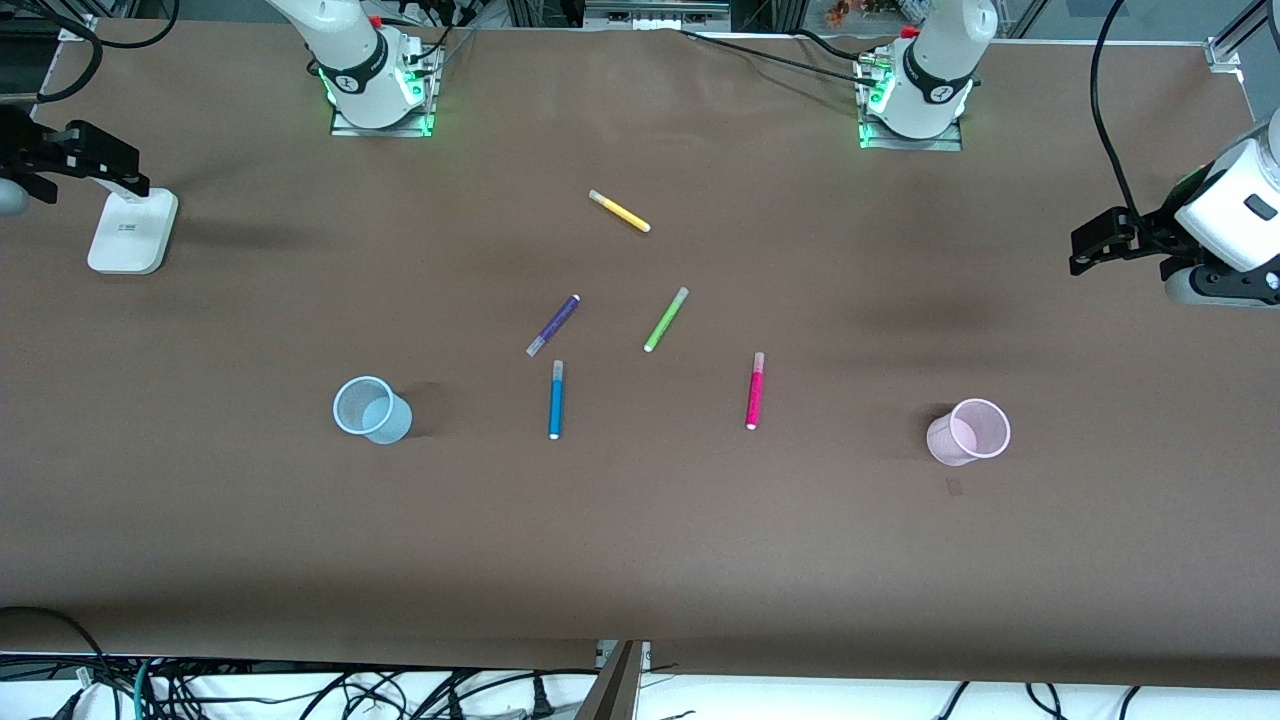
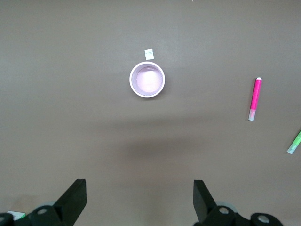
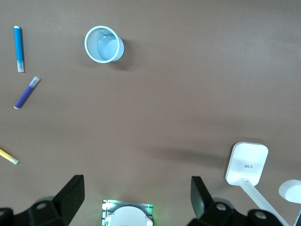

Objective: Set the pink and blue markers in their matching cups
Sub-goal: 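Move the left gripper toward the pink marker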

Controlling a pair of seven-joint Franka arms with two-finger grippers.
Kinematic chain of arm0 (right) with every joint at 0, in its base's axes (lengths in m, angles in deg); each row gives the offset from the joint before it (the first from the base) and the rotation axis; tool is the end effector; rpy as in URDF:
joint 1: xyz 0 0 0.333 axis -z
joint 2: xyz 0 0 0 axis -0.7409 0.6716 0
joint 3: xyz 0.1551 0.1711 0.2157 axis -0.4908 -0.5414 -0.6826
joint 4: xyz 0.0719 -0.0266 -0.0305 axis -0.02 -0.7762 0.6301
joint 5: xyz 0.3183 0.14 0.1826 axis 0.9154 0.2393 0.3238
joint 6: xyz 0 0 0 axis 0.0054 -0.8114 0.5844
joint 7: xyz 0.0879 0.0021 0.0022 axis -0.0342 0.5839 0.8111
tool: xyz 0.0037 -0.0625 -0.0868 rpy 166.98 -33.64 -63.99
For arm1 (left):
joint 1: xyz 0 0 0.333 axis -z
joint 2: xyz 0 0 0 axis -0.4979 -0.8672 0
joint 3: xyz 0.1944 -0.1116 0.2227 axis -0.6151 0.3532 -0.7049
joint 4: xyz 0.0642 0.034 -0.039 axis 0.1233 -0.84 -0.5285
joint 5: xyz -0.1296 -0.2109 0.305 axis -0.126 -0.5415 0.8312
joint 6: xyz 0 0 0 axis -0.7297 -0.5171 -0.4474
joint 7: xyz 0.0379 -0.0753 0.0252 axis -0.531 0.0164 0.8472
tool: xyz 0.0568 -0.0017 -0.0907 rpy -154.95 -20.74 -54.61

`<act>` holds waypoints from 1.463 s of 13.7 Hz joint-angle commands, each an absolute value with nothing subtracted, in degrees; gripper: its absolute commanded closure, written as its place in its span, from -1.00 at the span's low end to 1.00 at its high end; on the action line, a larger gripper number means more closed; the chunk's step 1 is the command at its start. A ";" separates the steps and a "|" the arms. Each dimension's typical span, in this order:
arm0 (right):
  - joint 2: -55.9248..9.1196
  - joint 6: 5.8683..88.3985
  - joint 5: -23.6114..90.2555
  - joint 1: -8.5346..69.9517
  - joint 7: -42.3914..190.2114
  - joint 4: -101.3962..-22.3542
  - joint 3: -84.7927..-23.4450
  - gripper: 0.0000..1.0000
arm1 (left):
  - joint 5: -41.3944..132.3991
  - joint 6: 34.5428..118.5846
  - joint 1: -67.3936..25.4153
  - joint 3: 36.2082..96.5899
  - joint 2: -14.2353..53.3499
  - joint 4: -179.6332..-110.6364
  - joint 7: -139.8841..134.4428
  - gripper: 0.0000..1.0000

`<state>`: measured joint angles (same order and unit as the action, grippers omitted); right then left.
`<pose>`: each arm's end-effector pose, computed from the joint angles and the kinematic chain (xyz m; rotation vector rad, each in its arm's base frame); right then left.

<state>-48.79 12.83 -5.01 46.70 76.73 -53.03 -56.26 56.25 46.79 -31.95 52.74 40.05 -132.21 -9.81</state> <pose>0.5271 -0.0237 0.6300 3.1204 0.1505 -0.1942 0.5754 -0.0195 0.5976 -3.1131 0.0844 0.1244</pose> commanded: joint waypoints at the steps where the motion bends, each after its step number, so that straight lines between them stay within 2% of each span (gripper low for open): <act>1: -48.45 11.93 -3.71 46.75 77.06 -52.06 -55.79 -1.00 | 57.57 46.41 -32.15 53.17 39.29 -130.59 -9.61 -1.00; 7: -48.36 11.84 -2.91 46.93 78.02 -51.97 -55.70 -1.00 | 57.57 46.24 -31.80 53.17 39.12 -130.68 -9.17 -1.00; 10: -48.36 11.84 -2.91 46.93 77.58 -51.97 -55.70 -1.00 | 57.04 42.56 -31.01 53.52 37.71 -130.68 -9.26 -1.00; 14: -47.49 11.85 -0.47 47.46 77.84 -51.97 -53.95 -1.00 | 56.78 42.28 -29.26 55.45 34.81 -131.11 -9.35 -1.00; 16: -47.57 11.76 -0.18 47.28 78.02 -52.15 -53.24 -1.00 | 56.78 43.33 -27.94 56.59 31.84 -131.03 -9.26 -1.00; 20: -47.57 8.96 -0.27 47.28 78.02 -52.32 -53.15 -1.00 | 56.69 52.54 -22.23 57.21 23.93 -131.47 -9.08 -1.00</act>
<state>-47.68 11.12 -1.30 46.96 76.99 -53.03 -53.25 56.24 49.52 -24.63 57.22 27.67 -132.63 -9.52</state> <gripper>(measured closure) 0.000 0.000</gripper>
